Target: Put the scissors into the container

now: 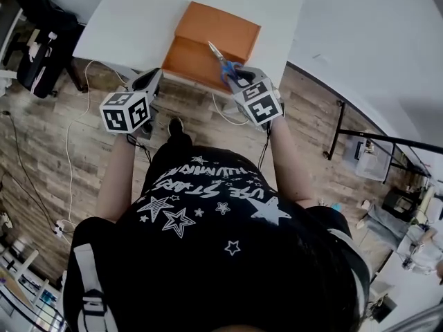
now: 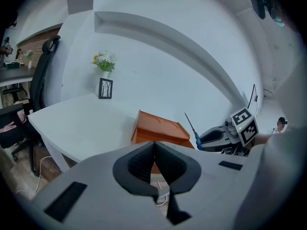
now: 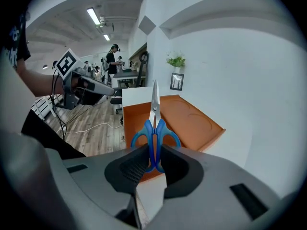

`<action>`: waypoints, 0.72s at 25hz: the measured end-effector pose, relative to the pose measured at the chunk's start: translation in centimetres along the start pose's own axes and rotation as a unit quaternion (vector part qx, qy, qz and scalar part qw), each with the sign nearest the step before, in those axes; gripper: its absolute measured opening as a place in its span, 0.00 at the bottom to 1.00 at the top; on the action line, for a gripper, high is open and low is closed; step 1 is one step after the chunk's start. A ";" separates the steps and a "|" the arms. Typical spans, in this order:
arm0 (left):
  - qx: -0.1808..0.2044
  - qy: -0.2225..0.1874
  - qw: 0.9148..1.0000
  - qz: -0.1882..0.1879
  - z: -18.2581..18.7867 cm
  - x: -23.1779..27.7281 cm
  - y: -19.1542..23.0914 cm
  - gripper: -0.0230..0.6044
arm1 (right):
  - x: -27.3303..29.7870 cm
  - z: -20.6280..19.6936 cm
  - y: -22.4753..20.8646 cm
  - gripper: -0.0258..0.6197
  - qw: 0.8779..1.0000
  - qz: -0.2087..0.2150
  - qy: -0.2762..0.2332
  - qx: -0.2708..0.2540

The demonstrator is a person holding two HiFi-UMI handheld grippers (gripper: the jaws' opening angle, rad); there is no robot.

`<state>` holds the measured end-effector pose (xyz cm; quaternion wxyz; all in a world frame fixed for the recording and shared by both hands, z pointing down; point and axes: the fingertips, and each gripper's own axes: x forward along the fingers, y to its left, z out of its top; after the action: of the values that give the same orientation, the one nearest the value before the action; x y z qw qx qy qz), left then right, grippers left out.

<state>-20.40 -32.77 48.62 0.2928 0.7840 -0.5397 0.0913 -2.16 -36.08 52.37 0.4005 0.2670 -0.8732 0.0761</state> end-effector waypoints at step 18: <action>0.008 0.031 0.998 -0.056 4.2 4.6 7.5 0.07 | 8.7 2.0 -0.7 0.19 0.980 0.003 0.160 -0.119</action>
<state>-25.98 -40.61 50.03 0.3076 0.8123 -0.4846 0.1032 -7.79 -40.94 57.43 0.5640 0.1995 -0.8011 0.0145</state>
